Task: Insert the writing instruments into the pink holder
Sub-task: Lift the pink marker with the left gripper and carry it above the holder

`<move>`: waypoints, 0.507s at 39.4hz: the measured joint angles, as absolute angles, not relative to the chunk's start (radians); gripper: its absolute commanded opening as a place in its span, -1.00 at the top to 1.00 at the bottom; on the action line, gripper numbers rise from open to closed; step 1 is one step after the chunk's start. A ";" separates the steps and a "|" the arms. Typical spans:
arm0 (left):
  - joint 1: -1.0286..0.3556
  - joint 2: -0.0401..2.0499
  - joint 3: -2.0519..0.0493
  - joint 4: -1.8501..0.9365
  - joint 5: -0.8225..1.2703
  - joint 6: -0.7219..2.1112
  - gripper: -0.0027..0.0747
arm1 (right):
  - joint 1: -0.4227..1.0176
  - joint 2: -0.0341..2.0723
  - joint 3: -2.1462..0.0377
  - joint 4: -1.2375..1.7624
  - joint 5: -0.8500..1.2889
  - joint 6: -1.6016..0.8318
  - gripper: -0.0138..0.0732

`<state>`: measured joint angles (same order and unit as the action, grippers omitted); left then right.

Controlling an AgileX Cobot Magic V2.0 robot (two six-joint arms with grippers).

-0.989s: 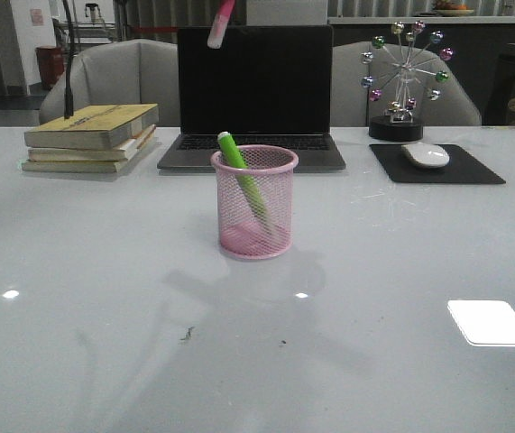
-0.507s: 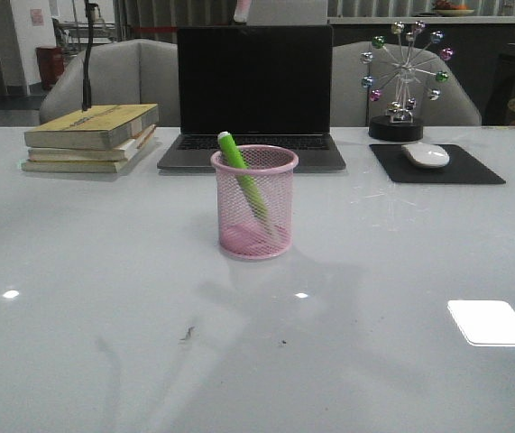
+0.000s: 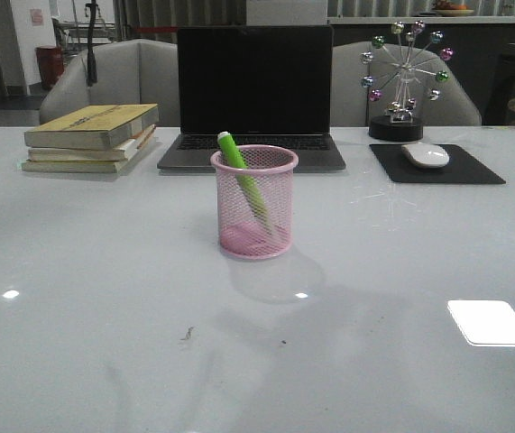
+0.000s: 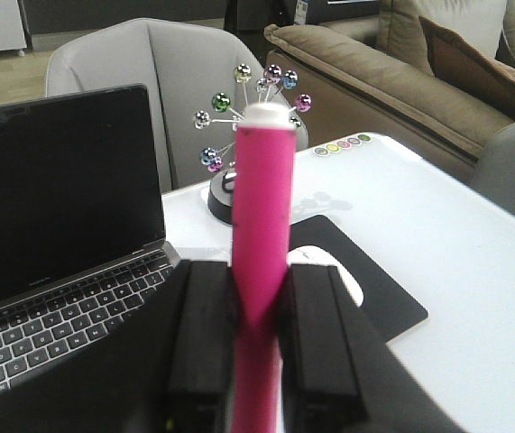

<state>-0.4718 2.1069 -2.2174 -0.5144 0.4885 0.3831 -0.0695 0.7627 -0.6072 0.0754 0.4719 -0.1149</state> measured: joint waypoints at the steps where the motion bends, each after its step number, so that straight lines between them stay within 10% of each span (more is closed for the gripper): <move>1: -0.472 2.106 -2.217 -0.514 0.493 0.383 0.69 | -0.070 0.763 -0.607 0.075 0.472 -0.115 -0.18; 20: -0.516 2.089 -2.217 -0.145 0.537 0.137 0.69 | -0.070 0.763 -0.607 0.075 0.472 -0.115 -0.18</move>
